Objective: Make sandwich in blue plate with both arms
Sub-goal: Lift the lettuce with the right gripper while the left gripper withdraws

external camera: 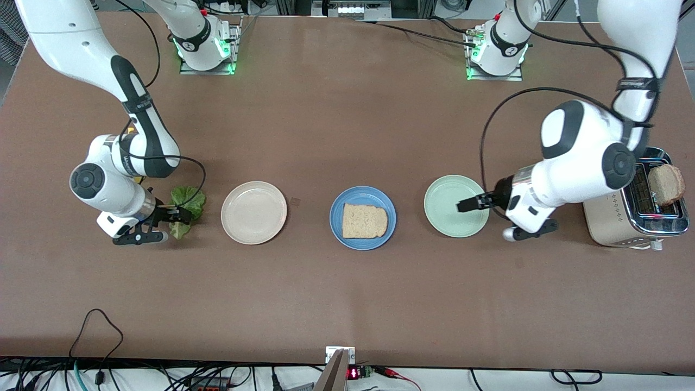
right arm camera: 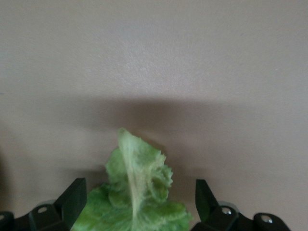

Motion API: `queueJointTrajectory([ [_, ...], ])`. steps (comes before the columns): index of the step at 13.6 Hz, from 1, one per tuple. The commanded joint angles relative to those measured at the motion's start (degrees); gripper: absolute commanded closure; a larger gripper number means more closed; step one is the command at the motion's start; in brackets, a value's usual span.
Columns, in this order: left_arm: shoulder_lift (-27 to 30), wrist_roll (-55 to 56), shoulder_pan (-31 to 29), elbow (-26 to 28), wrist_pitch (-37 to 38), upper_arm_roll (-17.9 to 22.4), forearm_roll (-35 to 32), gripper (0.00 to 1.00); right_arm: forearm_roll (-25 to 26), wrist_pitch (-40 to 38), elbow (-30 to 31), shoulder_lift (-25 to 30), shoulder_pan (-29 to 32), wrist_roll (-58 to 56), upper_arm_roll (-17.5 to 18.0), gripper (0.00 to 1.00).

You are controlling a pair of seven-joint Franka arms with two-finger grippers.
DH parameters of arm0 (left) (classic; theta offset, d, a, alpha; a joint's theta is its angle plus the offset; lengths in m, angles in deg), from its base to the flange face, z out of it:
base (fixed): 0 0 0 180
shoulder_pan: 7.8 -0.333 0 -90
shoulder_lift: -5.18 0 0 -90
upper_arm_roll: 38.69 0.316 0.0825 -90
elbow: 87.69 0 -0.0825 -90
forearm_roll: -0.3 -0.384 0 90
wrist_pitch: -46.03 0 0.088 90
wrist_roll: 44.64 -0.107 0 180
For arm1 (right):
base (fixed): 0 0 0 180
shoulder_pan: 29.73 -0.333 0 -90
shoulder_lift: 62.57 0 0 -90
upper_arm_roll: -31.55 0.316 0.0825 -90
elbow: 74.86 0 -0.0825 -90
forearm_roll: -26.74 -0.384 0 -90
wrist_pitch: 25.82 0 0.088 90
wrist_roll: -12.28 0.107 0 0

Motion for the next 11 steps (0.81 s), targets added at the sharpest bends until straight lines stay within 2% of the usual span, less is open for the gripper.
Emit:
queueJointTrajectory([
  [1,0.14,-0.06,-0.04,-6.9,8.65,-0.18,-7.13,0.0,0.05,0.65,-1.27,-0.82,0.57,0.99,0.35,0.0],
  [2,0.06,-0.32,-0.14,-9.71,11.55,-0.18,-9.5,0.0,0.06,1.27,-1.27,-1.17,0.57,1.0,0.35,0.01],
  [4,-0.73,-5.47,-0.05,-15.07,14.65,-0.18,-14.85,0.0,0.14,1.8,-1.27,-1.43,0.57,1.0,0.35,0.2],
  [7,-0.56,-10.95,-1.45,-16.24,14.92,-0.18,-18.13,0.0,0.23,1.8,-1.18,-2.05,0.39,1.0,0.35,0.5],
  [11,-0.47,-11.92,-1.9,-16.41,16.06,-0.09,-17.26,0.0,0.32,1.8,-1.0,-2.4,0.13,1.0,0.35,0.77],
])
